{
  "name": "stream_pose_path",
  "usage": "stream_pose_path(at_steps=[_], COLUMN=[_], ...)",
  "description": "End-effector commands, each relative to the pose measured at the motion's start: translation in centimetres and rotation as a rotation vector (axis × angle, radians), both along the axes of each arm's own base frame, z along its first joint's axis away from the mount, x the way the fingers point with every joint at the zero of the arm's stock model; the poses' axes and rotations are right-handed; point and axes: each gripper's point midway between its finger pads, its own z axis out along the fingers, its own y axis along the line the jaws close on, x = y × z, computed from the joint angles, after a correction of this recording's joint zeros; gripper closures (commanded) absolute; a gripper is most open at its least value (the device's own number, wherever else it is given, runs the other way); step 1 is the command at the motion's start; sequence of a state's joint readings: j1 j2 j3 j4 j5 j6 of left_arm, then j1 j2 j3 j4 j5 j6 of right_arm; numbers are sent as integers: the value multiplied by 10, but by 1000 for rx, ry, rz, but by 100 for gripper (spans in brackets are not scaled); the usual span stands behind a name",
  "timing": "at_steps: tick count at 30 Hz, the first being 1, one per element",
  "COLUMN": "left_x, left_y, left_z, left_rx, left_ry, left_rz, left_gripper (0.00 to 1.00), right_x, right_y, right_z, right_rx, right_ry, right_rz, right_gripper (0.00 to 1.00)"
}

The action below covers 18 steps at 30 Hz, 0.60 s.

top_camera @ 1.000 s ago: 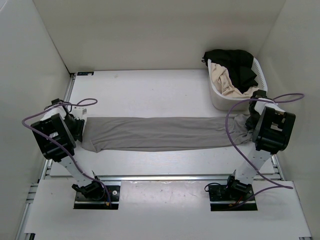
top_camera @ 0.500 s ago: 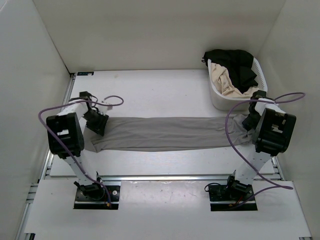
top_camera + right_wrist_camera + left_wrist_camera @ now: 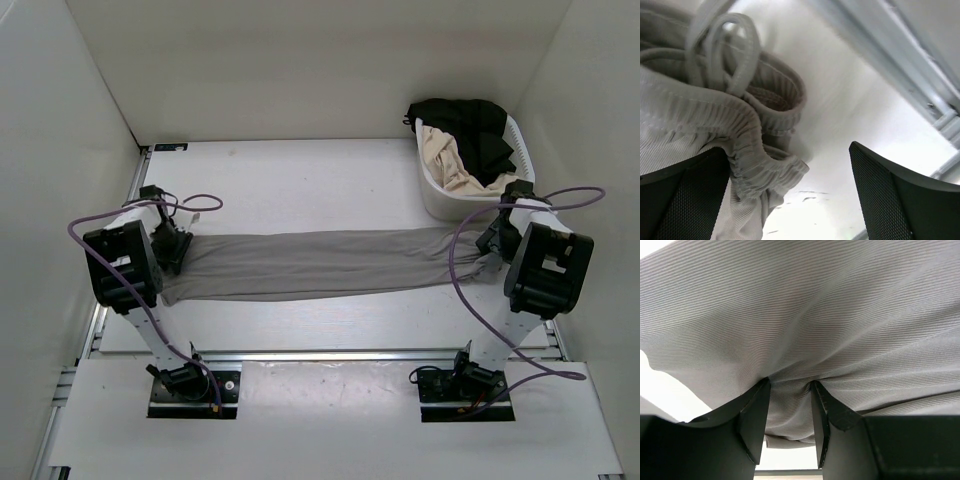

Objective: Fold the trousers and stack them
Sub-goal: Fold the trousers

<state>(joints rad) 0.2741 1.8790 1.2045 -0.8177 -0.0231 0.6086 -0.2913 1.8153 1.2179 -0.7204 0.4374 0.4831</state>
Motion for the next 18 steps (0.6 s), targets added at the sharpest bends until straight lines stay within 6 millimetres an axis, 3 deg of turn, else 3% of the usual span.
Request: stream_pose_path(at_steps=[1, 7, 12, 16, 18], left_x=[4, 2, 3, 4, 4], left_y=[24, 23, 24, 22, 22], left_z=[-24, -28, -26, -21, -21], left_rx=[74, 66, 67, 55, 55], left_ry=[10, 31, 32, 28, 28], left_rz=[-17, -18, -30, -31, -31], left_gripper=[50, 50, 50, 50, 50], right_x=[22, 30, 50, 44, 42], right_y=[28, 36, 38, 37, 36], right_z=[7, -7, -18, -33, -37], right_rx=[88, 108, 147, 149, 145], right_ry=[-117, -94, -94, -40, -20], right_rz=[100, 112, 86, 32, 19], right_gripper=[1, 1, 1, 1, 12])
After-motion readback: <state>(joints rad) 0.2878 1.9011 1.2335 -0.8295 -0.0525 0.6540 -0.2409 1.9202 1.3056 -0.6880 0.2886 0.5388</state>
